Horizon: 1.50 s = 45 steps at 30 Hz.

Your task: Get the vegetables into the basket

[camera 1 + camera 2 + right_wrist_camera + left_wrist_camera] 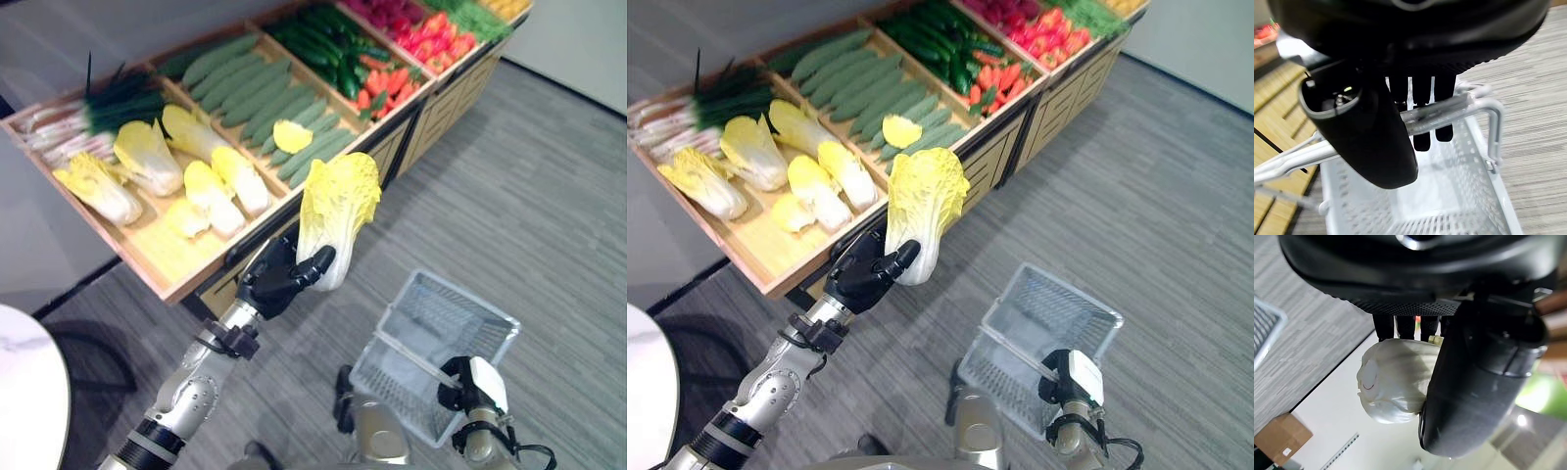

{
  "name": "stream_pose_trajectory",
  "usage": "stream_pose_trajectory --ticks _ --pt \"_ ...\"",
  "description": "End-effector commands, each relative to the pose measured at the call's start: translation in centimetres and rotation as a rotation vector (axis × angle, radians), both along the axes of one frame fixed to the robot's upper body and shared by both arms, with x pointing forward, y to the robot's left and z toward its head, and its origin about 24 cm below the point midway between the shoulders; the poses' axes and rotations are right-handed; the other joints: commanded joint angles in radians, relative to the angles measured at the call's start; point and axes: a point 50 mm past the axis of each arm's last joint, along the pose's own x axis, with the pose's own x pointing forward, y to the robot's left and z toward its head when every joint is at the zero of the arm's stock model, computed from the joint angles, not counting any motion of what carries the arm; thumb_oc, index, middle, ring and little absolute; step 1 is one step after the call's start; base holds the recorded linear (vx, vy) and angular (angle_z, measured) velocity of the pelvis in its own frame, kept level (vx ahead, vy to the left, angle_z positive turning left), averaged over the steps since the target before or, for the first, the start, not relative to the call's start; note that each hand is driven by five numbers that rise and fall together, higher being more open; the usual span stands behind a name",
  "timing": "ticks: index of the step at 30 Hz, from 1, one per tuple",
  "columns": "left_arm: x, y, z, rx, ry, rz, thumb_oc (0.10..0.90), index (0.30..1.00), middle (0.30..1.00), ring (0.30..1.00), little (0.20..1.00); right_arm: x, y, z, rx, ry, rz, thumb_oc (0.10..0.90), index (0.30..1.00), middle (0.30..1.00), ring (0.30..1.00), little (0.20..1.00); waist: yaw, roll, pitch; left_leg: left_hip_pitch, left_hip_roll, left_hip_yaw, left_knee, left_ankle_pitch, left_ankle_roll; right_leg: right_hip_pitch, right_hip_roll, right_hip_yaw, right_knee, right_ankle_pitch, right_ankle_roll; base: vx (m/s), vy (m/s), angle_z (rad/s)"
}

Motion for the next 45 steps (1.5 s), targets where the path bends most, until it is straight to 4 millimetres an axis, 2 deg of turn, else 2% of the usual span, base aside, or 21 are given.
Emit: stream_pose_trajectory --ticks 1,5,7,12,22,24,26,27,28,30,31,32,33,34,35,36,37,38,40,41,45 --pt "0.1 1.0 6.2 -0.028 -0.344 0.094 0.4 0.3 0.3 0.3 0.3 3.8 -0.8 3.1 -0.067 -0.202 0.086 0.4 0.3 0.3 0.3 0.3 0.029 -0.012 -0.081 -0.063 -0.02 -0.04 0.007 -0.111 0.019 0.231 -0.036 0.107 -0.305 0.114 0.204 0.02 -0.074 -0.76" --pt "0.1 2.0 5.7 -0.018 -0.328 0.146 0.4 0.3 0.3 0.3 0.3 3.3 -0.8 2.8 -0.08 -0.18 0.092 0.4 0.3 0.3 0.3 0.3 0.033 -0.015 -0.085 -0.072 0.008 -0.03 0.045 -0.098 0.0 0.268 0.005 0.097 -0.396 0.074 0.18 0.03 -0.175 -0.77" --pt "0.1 1.9 5.9 -0.034 -0.337 0.146 0.4 0.3 0.3 0.3 0.3 3.0 -1.6 3.2 -0.103 -0.193 0.075 0.4 0.3 0.3 0.3 0.3 0.016 -0.014 -0.078 -0.089 0.04 -0.033 0.081 -0.08 -0.025 0.307 0.049 0.091 -0.484 0.048 0.158 0.01 -0.233 -0.3" --pt "0.2 1.3 5.6 -0.06 -0.323 0.129 0.4 0.3 0.3 0.3 0.3 2.0 -2.5 3.1 -0.123 -0.175 0.046 0.4 0.3 0.3 0.3 0.3 -0.005 -0.006 -0.072 -0.093 0.066 -0.031 0.101 -0.066 -0.045 0.325 0.072 0.102 -0.518 0.037 0.147 0.01 -0.121 -0.06" --pt "0.5 -0.6 5.8 -0.101 -0.328 0.054 0.4 0.3 0.3 0.3 0.3 0.6 -4.4 3.6 -0.175 -0.164 0.013 0.4 0.3 0.3 0.3 0.3 -0.06 0.026 -0.052 -0.09 0.099 -0.025 0.107 -0.032 -0.076 0.311 0.103 0.148 -0.497 0.001 0.121 0.01 -0.09 -0.06" --pt "0.8 -1.0 6.0 -0.106 -0.336 0.045 0.4 0.3 0.3 0.3 0.3 0.1 -5.1 3.8 -0.19 -0.162 -0.001 0.4 0.3 0.3 0.3 0.3 -0.076 0.031 -0.037 -0.118 0.126 -0.041 0.156 -0.024 -0.095 0.309 0.113 0.164 -0.49 -0.02 0.109 0.0 -0.14 0.0" --pt "0.9 -1.1 6.1 -0.113 -0.343 0.038 0.4 0.3 0.3 0.3 0.3 -0.1 -5.6 4.1 -0.2 -0.164 -0.012 0.4 0.3 0.3 0.3 0.3 -0.079 0.031 -0.019 -0.149 0.165 -0.075 0.255 0.011 -0.126 0.317 0.13 0.184 -0.485 -0.04 0.089 0.03 -0.153 0.02" --pt "0.9 -1.2 6.3 -0.114 -0.356 0.036 0.4 0.3 0.3 0.3 0.3 0.2 -6.0 4.3 -0.209 -0.165 -0.012 0.4 0.3 0.3 0.3 0.3 -0.066 0.034 -0.003 -0.175 0.173 -0.151 0.304 0.03 -0.143 0.317 0.141 0.208 -0.476 -0.049 0.083 -0.01 -0.031 -0.09" --pt "0.9 -1.6 6.3 -0.114 -0.358 0.039 0.4 0.3 0.3 0.3 0.3 0.4 -6.8 4.4 -0.221 -0.152 -0.023 0.4 0.3 0.3 0.3 0.3 -0.025 0.031 0.009 -0.23 0.075 -0.37 0.214 0.024 -0.113 0.282 0.123 0.251 -0.463 -0.029 0.091 -0.03 0.039 -0.23" --pt "0.9 -1.6 6.4 -0.114 -0.358 0.039 0.4 0.3 0.3 0.3 0.3 0.4 -6.8 4.4 -0.221 -0.152 -0.023 0.4 0.3 0.3 0.3 0.3 -0.028 0.03 0.004 -0.234 0.071 -0.371 0.209 0.028 -0.112 0.278 0.12 0.248 -0.462 -0.029 0.092 0.0 0.065 -0.66" --pt "0.9 -1.5 6.3 -0.1 -0.36 0.055 0.4 0.3 0.3 0.3 0.3 0.8 -6.8 4.6 -0.217 -0.175 -0.029 0.4 0.3 0.3 0.3 0.3 0.005 0.025 0.01 -0.262 0.001 -0.538 0.103 -0.007 -0.097 0.266 0.113 0.305 -0.464 -0.016 0.106 0.14 0.101 -0.85" --pt "0.8 -1.3 6.3 -0.09 -0.359 0.058 0.4 0.3 0.3 0.3 0.3 1.2 -6.7 4.8 -0.216 -0.193 -0.016 0.4 0.3 0.3 0.3 0.3 0.037 0.024 0.019 -0.286 -0.033 -0.664 0.048 0.018 -0.098 0.259 0.117 0.359 -0.45 -0.01 0.113 0.18 0.132 -1.05" --pt "0.8 -1.2 6.6 -0.085 -0.372 0.062 0.4 0.3 0.3 0.3 0.3 1.6 -6.5 4.8 -0.214 -0.202 -0.009 0.4 0.3 0.3 0.3 0.3 0.05 0.025 0.019 -0.304 -0.068 -0.718 0.057 0.018 -0.092 0.249 0.119 0.388 -0.44 -0.011 0.115 0.13 0.081 -0.62" --pt "0.8 -1.2 6.6 -0.084 -0.373 0.062 0.4 0.3 0.3 0.3 0.3 1.6 -6.5 4.8 -0.214 -0.202 -0.009 0.4 0.3 0.3 0.3 0.3 0.051 0.024 0.02 -0.303 -0.069 -0.717 0.06 0.015 -0.092 0.25 0.118 0.388 -0.438 -0.013 0.115 0.07 0.094 -1.14" --pt "0.7 -0.9 6.7 -0.084 -0.376 0.071 0.4 0.3 0.3 0.3 0.3 2.0 -6.1 4.9 -0.207 -0.212 0.007 0.4 0.3 0.3 0.3 0.3 0.053 0.024 0.021 -0.287 -0.084 -0.722 0.058 -0.005 -0.076 0.235 0.121 0.416 -0.415 -0.02 0.121 0.08 0.215 -1.17" --pt "0.8 -0.8 6.5 -0.103 -0.363 0.066 0.4 0.3 0.3 0.3 0.3 2.2 -5.9 5.0 -0.204 -0.224 0.02 0.4 0.3 0.3 0.3 0.3 0.045 0.022 0.016 -0.264 -0.075 -0.655 0.044 -0.011 -0.057 0.232 0.107 0.427 -0.409 -0.021 0.132 0.08 0.215 -1.13" --pt "0.8 -0.8 6.5 -0.103 -0.363 0.066 0.4 0.3 0.3 0.3 0.3 2.2 -5.9 5.0 -0.204 -0.224 0.02 0.4 0.3 0.3 0.3 0.3 0.047 0.022 0.017 -0.263 -0.075 -0.654 0.044 -0.012 -0.056 0.232 0.106 0.428 -0.409 -0.022 0.133 0.09 0.242 -0.71" --pt "0.8 -0.8 6.5 -0.112 -0.359 0.069 0.4 0.3 0.3 0.3 0.3 2.6 -5.7 5.1 -0.199 -0.238 0.016 0.4 0.3 0.3 0.3 0.3 0.047 0.019 0.009 -0.257 -0.088 -0.65 0.049 -0.022 -0.041 0.229 0.096 0.44 -0.407 -0.019 0.142 0.09 0.196 -0.61" --pt "0.7 -0.6 6.5 -0.118 -0.356 0.067 0.4 0.3 0.3 0.3 0.3 2.8 -5.3 5.1 -0.185 -0.258 0.011 0.4 0.3 0.3 0.3 0.3 0.05 0.011 0.0 -0.24 -0.096 -0.605 0.041 -0.036 -0.025 0.219 0.083 0.466 -0.412 -0.004 0.16 0.11 0.282 -0.5" --pt "0.6 -0.4 6.5 -0.104 -0.365 0.06 0.4 0.3 0.3 0.3 0.3 3.5 -4.7 5.3 -0.172 -0.274 0.04 0.4 0.3 0.3 0.3 0.3 0.054 0.008 -0.006 -0.225 -0.104 -0.558 0.03 -0.042 -0.012 0.198 0.068 0.481 -0.414 0.02 0.177 0.06 0.214 -0.54" --pt "0.6 0.0 6.5 -0.086 -0.363 0.06 0.4 0.3 0.3 0.3 0.3 4.1 -4.2 5.3 -0.155 -0.287 0.05 0.4 0.3 0.3 0.3 0.3 0.055 0.005 -0.009 -0.207 -0.108 -0.511 0.024 -0.053 -0.001 0.176 0.059 0.493 -0.408 0.047 0.192 0.03 0.153 -0.5"
